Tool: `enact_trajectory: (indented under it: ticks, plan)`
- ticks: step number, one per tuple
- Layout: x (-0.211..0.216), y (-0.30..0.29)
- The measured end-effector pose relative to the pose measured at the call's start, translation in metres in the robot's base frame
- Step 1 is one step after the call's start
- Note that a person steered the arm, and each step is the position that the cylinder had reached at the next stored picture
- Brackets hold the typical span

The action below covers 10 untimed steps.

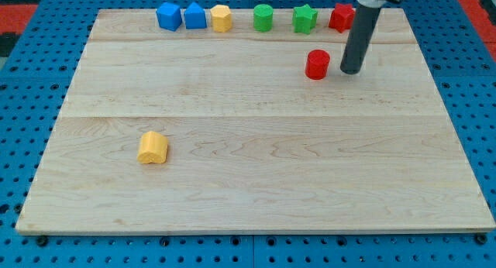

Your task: Push the red circle to the left side of the board

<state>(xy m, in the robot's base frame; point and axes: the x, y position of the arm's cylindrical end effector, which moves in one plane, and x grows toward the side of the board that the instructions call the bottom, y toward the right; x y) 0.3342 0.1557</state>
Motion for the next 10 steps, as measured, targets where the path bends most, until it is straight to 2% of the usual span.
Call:
enact_trajectory:
  ticks: [1, 2, 4, 5, 6, 8, 9, 10]
  plan:
    - [-0.019, -0.073]
    - [-0.012, -0.168]
    - [0.007, -0.041]
    - [0.050, -0.117]
    - [0.008, -0.148]
    - [-0.034, -0.137]
    - [-0.033, -0.239]
    - [-0.038, -0.314]
